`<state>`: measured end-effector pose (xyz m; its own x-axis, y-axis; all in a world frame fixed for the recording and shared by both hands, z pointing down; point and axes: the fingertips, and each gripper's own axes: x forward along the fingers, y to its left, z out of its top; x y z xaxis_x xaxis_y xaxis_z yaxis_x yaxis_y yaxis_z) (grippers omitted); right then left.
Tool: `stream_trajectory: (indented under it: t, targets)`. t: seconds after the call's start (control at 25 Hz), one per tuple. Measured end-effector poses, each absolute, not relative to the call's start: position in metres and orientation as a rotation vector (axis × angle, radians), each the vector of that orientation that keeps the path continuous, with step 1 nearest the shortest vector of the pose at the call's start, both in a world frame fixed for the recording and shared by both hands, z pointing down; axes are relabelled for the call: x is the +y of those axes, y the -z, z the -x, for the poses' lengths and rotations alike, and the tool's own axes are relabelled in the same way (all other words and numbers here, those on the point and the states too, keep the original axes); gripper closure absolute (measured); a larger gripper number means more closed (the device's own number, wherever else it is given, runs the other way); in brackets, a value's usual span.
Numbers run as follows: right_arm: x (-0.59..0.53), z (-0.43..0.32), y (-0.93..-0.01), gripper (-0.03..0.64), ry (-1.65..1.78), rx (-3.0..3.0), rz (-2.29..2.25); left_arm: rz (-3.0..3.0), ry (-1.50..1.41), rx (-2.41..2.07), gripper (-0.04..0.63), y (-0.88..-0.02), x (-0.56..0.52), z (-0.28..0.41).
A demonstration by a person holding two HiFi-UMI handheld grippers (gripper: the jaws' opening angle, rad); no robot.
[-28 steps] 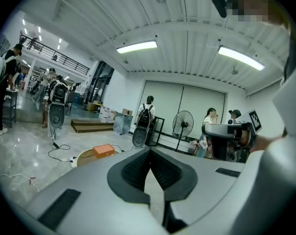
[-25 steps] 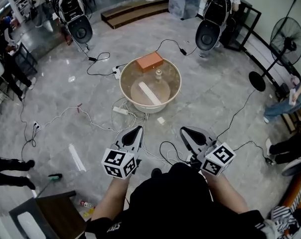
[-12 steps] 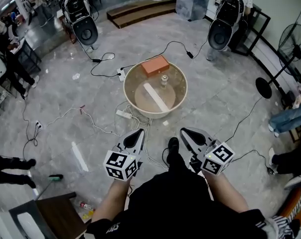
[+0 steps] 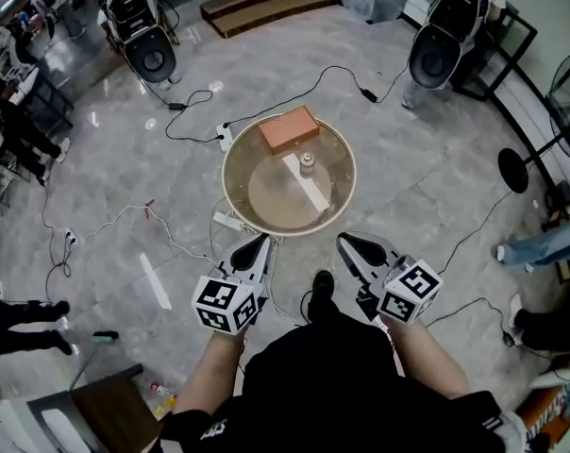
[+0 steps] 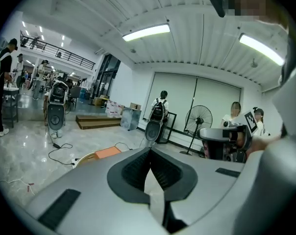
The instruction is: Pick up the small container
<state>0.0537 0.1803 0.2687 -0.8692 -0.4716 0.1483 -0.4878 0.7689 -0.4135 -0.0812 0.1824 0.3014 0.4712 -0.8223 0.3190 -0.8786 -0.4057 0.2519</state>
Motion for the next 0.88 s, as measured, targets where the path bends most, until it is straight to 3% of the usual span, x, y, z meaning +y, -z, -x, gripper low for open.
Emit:
stream_trajectory:
  t: [0.32, 0.88]
  targets:
    - [0.05, -0.091, -0.252, 0.603, -0.632, -2.94, -0.728, -2.365, -0.199, -1.473, 0.584, -0.264, 0.059, 0.044]
    - [-0.03, -0.083, -0.282, 0.603, -0.752, -2.9, -0.822, -2.36, -0.251, -1.44, 0.584, -0.292, -0.026, 0.066]
